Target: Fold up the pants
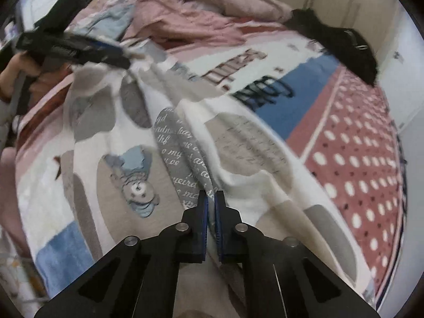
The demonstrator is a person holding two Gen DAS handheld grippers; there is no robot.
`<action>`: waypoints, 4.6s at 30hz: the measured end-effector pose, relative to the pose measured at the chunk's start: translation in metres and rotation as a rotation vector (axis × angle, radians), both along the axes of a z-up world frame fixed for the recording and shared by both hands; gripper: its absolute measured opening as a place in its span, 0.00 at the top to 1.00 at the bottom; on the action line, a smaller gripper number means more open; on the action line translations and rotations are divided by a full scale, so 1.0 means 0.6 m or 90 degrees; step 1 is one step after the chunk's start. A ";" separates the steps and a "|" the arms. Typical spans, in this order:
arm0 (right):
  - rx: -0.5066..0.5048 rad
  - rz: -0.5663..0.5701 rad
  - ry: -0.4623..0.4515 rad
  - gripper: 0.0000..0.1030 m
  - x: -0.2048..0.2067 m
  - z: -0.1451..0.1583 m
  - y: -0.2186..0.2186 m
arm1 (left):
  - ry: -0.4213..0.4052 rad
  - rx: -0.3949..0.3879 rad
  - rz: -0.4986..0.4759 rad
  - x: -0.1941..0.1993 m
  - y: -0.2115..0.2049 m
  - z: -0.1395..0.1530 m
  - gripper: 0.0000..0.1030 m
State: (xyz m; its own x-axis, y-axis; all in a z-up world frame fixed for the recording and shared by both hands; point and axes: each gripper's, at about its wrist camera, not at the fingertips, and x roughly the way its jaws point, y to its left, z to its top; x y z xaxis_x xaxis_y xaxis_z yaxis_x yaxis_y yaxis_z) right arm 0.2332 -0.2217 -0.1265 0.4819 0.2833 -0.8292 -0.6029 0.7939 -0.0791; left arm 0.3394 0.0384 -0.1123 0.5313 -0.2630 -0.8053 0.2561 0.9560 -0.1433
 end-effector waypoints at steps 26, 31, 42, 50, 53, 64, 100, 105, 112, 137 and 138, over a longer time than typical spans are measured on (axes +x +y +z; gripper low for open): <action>0.008 -0.121 -0.031 0.59 0.073 0.042 -0.019 | 0.055 -0.128 0.084 -0.102 0.176 -0.007 0.19; 0.086 -0.022 -0.011 0.57 -0.035 0.072 0.007 | 0.098 -0.174 0.088 -0.144 0.183 -0.039 0.18; 0.043 -0.013 0.034 1.00 -0.116 -0.027 0.035 | 0.063 -0.273 0.253 -0.113 0.255 -0.087 0.18; 0.074 -0.017 0.050 1.00 -0.122 -0.017 -0.008 | 0.033 -0.277 0.332 -0.071 0.298 -0.096 0.18; 0.100 -0.013 0.043 0.79 -0.112 -0.004 0.002 | 0.033 -0.247 0.326 -0.067 0.289 -0.088 0.18; 0.116 0.126 -0.006 0.53 0.069 0.048 0.253 | 0.039 -0.211 0.297 -0.075 0.317 -0.088 0.18; 0.173 -0.035 0.009 0.56 0.150 0.082 0.281 | 0.085 -0.406 0.251 -0.095 0.316 -0.114 0.06; 0.213 -0.073 -0.009 0.53 0.008 0.107 0.127 | 0.040 -0.368 0.330 -0.051 0.297 -0.108 0.27; 0.225 -0.158 -0.029 0.53 -0.148 0.088 -0.046 | -0.024 -0.261 0.392 -0.052 0.257 -0.053 0.93; 0.318 -0.268 -0.035 0.53 -0.239 0.053 -0.231 | 0.057 -0.123 -0.226 -0.121 -0.357 -0.003 0.48; 0.315 -0.268 -0.032 0.53 -0.238 0.049 -0.231 | 0.053 -0.142 -0.228 -0.127 -0.342 0.010 0.40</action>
State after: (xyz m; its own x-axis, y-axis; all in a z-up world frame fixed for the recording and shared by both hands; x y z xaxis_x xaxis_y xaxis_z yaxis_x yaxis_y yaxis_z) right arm 0.0906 -0.3606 -0.0970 0.6696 0.4039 -0.6233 -0.2369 0.9115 0.3362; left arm 0.2634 -0.1665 -0.1062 0.3105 -0.5912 -0.7444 0.5450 0.7523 -0.3702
